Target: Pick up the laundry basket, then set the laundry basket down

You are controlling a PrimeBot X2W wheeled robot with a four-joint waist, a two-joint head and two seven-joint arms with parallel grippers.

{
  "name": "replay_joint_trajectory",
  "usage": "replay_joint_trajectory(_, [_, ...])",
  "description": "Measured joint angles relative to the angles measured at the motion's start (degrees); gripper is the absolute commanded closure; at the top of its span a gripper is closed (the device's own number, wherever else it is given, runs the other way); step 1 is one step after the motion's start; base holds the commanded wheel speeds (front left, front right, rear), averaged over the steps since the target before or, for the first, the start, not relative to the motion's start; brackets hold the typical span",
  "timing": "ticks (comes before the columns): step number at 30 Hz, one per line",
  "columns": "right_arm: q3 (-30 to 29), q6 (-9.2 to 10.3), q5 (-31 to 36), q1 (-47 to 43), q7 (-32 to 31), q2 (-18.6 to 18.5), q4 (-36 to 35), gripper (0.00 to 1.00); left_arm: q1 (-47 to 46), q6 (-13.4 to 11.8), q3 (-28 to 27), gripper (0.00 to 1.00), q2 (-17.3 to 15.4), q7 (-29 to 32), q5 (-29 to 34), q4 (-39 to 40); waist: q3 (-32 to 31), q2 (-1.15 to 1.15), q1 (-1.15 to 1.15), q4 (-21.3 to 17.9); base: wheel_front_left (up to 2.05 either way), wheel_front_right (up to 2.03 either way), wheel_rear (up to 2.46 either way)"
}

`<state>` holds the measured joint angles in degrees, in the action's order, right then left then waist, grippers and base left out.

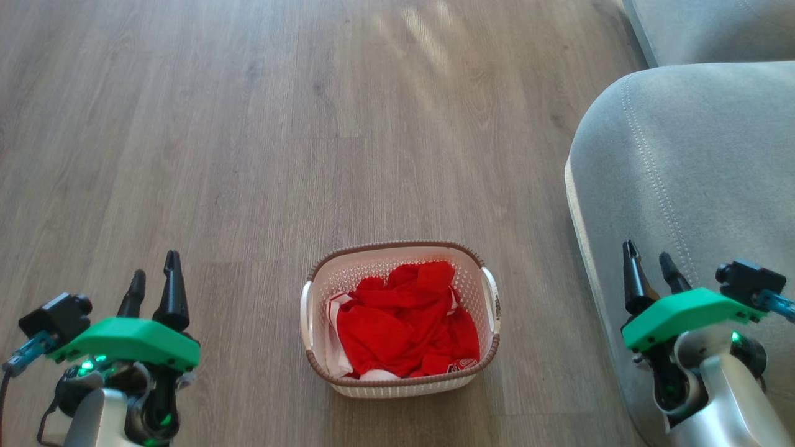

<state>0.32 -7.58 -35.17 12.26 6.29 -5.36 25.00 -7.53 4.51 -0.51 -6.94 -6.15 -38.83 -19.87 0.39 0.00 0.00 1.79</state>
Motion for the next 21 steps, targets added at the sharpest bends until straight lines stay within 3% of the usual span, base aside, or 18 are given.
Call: replay_joint_trajectory(21, [3.76,0.0,14.68,3.93,3.5,-0.07,-0.25,0.0,-3.26,-1.09,-0.19,0.0,-0.02,-2.5,10.54,-1.66,-0.16,0.0,0.0,0.54,0.0,0.0,0.0])
